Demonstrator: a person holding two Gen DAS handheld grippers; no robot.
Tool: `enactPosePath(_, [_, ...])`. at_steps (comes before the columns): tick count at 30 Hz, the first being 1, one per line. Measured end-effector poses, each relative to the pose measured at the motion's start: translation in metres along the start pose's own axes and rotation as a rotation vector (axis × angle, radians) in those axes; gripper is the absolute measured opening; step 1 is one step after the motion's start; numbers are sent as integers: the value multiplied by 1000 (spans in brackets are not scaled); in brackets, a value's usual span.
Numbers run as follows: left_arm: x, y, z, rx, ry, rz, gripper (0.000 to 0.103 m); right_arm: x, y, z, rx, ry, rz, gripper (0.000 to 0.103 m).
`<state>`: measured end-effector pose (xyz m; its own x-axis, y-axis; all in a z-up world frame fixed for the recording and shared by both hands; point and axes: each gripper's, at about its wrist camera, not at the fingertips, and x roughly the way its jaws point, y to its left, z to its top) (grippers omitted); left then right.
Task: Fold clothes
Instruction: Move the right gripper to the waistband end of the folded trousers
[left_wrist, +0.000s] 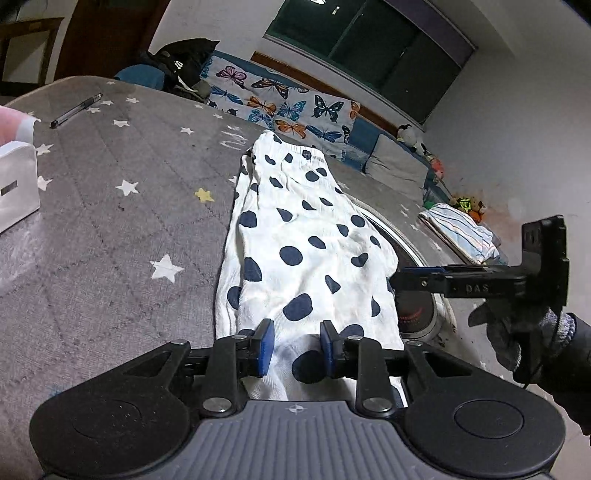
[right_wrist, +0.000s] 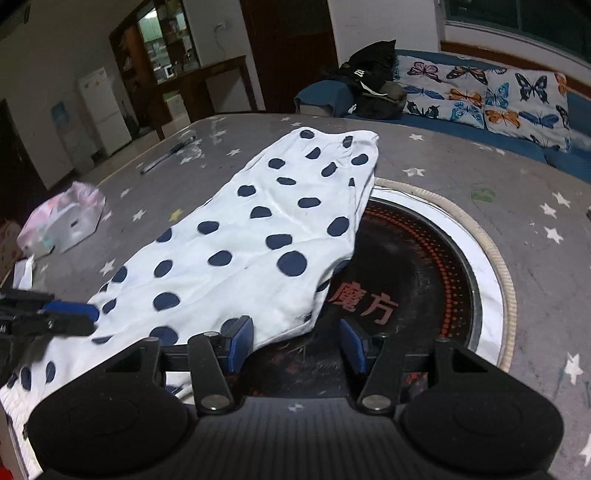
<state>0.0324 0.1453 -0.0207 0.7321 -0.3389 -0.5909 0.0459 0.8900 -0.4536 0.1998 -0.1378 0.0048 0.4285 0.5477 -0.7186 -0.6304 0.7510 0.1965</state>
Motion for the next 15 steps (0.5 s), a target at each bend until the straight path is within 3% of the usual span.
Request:
enactPosePath(3, [-1,-2,0,8,3,9,31,8,-4,-1,10,-11,18,47])
enactPosePath(5, [-1,-3,1,12,6,14,31,11,-5,-1,16,-28,37,39])
enactPosePath(7, [0,-5,1,18,7,18,31,11,-3,-2,11,-35,38,22])
enactPosePath(8, [0,-5,1,21,7,21,31,11,-2,-2,9,-39,39,21])
enactPosePath(10, [1,-7,1,27,8,26,31,10,0,-3,3,-46,38,7])
enactPosePath(15, [0,-6,1,40,10,31,31,-6,-1,-3,-26,-47,-14,4])
